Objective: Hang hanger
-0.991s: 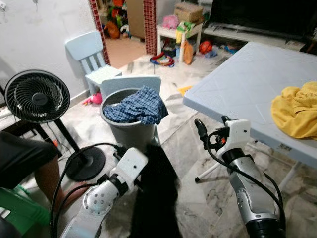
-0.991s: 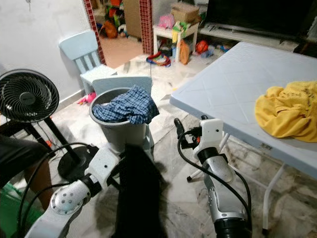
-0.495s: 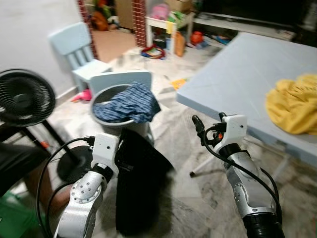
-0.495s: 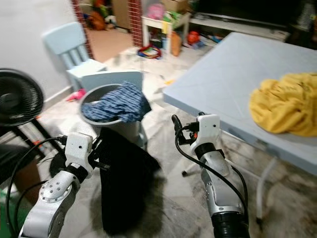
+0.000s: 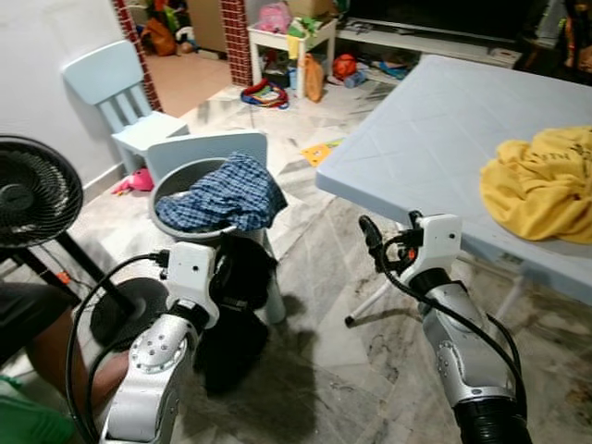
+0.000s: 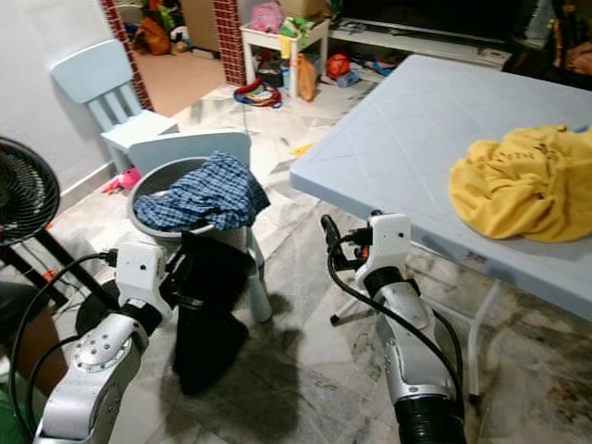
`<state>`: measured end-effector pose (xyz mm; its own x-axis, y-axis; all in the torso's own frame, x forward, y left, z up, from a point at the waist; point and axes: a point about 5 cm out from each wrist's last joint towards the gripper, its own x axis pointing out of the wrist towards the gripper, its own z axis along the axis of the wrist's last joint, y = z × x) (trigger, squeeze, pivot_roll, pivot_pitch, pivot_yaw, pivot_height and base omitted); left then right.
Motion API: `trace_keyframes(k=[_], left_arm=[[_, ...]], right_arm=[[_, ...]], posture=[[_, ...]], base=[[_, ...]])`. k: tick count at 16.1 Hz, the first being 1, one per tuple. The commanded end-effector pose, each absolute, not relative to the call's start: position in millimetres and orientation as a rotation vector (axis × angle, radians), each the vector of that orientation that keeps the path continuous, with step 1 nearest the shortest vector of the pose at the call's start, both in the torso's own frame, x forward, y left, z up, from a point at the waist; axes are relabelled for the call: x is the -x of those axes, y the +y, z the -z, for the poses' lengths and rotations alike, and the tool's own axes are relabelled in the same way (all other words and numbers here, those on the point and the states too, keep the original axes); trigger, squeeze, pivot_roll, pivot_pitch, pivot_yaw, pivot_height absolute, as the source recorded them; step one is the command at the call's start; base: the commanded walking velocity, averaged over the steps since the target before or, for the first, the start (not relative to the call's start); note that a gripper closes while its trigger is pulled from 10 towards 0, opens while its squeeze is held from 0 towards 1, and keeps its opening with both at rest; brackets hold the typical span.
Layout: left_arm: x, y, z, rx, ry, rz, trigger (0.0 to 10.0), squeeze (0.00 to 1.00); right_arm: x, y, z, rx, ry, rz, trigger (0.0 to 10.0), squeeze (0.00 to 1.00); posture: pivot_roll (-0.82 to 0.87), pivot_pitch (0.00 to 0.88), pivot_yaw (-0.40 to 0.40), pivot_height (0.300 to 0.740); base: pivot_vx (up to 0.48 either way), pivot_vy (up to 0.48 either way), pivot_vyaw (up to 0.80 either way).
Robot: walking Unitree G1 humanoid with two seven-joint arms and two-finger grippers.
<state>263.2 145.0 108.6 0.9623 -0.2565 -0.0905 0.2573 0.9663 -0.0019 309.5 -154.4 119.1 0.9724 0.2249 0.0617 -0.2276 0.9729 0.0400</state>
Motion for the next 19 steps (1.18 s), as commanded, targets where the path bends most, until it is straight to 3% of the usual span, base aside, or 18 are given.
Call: trace_keyframes(k=[1,19], left_arm=[[-265.5,146.2,-113.9,-0.001,0.072,0.249,10.0,0.00],[-269.7,149.1,-115.3,0.043,0.074,0.218,10.0,0.00]], right_arm=[[-310.8,-154.6,-119.9,-0.053,-0.052,-0.224,10.0,0.00],[-314.0,-155.6,-121.0,-0.050,-0.050,-0.229,10.0,0.00]], posture=[[-0.08,0.000,0.026,0.740],[-0.08,0.000,0.018,0.740]], base=[[0.000,0.244,-0.41],[0.000,0.279,-0.43]])
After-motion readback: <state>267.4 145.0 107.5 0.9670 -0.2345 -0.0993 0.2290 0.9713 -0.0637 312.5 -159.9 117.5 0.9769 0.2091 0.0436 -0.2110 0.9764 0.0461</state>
